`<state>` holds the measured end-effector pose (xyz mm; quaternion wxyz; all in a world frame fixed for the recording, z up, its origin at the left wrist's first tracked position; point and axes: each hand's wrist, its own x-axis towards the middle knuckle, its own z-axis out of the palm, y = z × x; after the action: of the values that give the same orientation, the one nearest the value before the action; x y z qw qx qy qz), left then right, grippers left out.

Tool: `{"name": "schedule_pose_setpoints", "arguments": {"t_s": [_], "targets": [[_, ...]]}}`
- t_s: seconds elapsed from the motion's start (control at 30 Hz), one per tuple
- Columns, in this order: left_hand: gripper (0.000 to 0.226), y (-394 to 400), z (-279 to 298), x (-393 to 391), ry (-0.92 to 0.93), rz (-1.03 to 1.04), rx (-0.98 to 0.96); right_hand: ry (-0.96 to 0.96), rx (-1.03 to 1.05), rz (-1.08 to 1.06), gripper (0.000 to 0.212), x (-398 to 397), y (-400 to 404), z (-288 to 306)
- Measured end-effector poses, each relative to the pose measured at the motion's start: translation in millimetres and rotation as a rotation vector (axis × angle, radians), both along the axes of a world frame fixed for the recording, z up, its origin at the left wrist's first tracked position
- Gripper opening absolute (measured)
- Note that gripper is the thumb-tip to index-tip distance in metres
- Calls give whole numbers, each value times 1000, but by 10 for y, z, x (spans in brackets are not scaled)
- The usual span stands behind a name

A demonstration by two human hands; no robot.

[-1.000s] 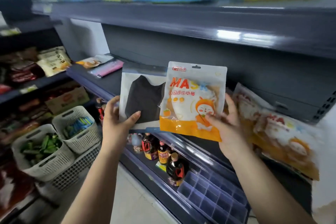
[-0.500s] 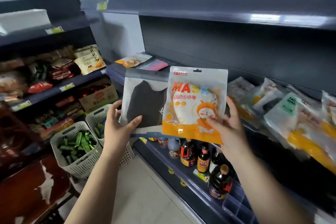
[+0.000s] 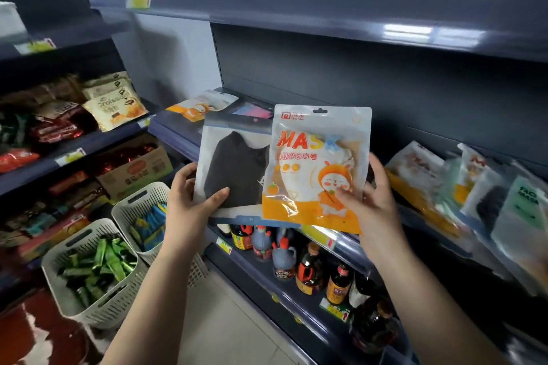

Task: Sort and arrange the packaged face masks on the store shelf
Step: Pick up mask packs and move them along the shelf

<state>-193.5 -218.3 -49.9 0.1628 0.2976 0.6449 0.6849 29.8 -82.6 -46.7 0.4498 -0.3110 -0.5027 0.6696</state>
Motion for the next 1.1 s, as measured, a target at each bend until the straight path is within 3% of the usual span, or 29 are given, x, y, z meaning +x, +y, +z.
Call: {"name": "schedule_pose_setpoints", "arguments": {"t_s": [0.37,0.6,0.93,1.1], "targets": [[51,880,-75,-518,-29,-64,-26,19,-10,-92,70,-415,687,124],[49,1499,-170,-711,-98,-256,-81,-34,-10,-241,69,-495,883,113],[53,2183,-368,-924,133,-396,-381,-139,57,-553,72,-835,922,145],[56,2260,-305,-1059,288,-501,-525,-77,60,-583,69,-1056,768,107]]}}
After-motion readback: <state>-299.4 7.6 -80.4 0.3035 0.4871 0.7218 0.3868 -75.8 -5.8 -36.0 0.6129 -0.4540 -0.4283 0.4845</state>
